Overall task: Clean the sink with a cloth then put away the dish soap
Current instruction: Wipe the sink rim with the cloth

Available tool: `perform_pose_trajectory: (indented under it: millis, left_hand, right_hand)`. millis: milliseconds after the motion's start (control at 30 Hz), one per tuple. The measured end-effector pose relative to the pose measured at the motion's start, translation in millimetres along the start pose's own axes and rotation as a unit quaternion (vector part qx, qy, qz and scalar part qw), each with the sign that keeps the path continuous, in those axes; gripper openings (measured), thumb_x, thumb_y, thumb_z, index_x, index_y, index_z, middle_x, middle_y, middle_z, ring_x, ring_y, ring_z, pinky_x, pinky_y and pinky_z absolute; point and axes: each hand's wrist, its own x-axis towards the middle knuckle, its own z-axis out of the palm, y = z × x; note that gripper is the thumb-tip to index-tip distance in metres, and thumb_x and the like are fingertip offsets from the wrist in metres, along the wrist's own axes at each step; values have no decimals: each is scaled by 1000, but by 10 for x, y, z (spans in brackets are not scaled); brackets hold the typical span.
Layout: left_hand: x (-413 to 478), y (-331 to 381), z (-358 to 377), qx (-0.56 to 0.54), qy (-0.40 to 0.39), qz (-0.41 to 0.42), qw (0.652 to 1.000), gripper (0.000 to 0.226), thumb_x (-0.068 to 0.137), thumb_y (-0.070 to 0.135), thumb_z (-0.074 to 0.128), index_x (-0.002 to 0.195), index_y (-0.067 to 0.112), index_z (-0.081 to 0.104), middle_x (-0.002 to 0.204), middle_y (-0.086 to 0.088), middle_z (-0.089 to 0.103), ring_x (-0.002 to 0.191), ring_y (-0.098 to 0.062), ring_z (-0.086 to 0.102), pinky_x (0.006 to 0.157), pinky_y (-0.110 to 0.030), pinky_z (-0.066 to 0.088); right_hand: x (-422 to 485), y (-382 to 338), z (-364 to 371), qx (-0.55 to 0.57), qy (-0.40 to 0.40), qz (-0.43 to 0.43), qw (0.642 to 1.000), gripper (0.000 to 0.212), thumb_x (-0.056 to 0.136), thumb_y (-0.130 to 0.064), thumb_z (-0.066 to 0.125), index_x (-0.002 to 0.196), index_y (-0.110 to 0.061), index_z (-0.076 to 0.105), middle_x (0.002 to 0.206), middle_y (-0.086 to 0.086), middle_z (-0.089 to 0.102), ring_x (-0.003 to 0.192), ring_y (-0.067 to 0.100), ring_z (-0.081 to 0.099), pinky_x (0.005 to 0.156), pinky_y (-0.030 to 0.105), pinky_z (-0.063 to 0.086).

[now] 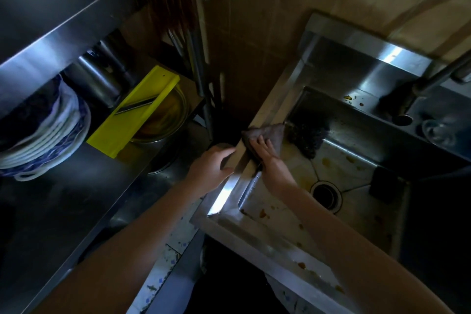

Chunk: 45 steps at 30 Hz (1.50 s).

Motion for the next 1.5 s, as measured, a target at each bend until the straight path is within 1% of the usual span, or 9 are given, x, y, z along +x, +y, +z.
perform_pose_trajectory:
  millis: [167,300,400,533,733,967,1233,1400,1500]
  left_hand:
    - [39,-23,2,10,-12,4,1000,50,89,36,58,137,30,44,125,-2,54,114,-18,52,87,-33,47]
    - [99,-18,13,11,-3,9,1000,50,88,37,57,136,31,45,119,-2,55,108,-18,54,77,-26,41]
    - [170,-7,25,16,0,9,1000,51,88,35,57,137,30,43,124,-2,53,111,-19,54,77,-23,37]
    - [269,10,42,19,-3,6,1000,53,90,34,57,140,34,39,129,-1,49,112,-17,53,78,-21,37]
    - [454,51,71,34,-15,5,999,54,93,36,52,143,32,33,133,-3,45,117,-20,50,87,-32,48]
    - [626,101,83,44,-21,19,999,55,93,33,54,143,30,33,132,-4,46,112,-20,53,86,-34,51]
    - [646,173,58,63,-43,15,997,54,93,32,53,143,30,33,133,-6,46,113,-24,52,89,-38,50]
    - [659,231,45,33,-36,17,999,52,92,27,53,142,27,37,131,-8,48,114,-25,52,93,-40,47]
    - [691,244,21,32,-30,19,999,50,93,27,52,141,25,39,130,-10,48,115,-26,52,93,-38,46]
  right_hand:
    - [87,-23,-74,2,-7,-2,1000,79,90,11,37,148,-39,18,161,-3,4,147,16,-3,116,28,6]
    - [250,31,-171,4,-6,11,1000,76,90,8,39,149,-35,19,161,1,4,148,20,-3,118,32,5]
    - [402,78,-267,3,-11,31,999,78,89,10,40,150,-35,18,161,-1,2,148,18,-4,121,38,5]
    - [571,125,-420,-3,-7,45,999,75,90,9,41,150,-32,19,161,1,4,148,20,-1,119,34,5]
    - [795,157,-651,-4,-17,76,997,73,93,5,41,150,-33,17,161,0,3,148,23,2,121,39,11]
    - [1019,189,-843,-14,-20,104,994,75,91,10,36,150,-33,16,161,2,1,148,26,0,121,40,9]
    - [892,141,-811,-12,-11,96,995,75,91,10,37,150,-31,18,160,6,7,147,30,9,119,38,12]
    - [680,100,-679,-8,-5,59,998,70,92,7,43,150,-26,22,159,9,13,146,28,16,116,28,16]
    - [645,89,-656,-11,0,47,999,68,92,7,42,149,-23,24,159,11,15,145,31,20,117,30,20]
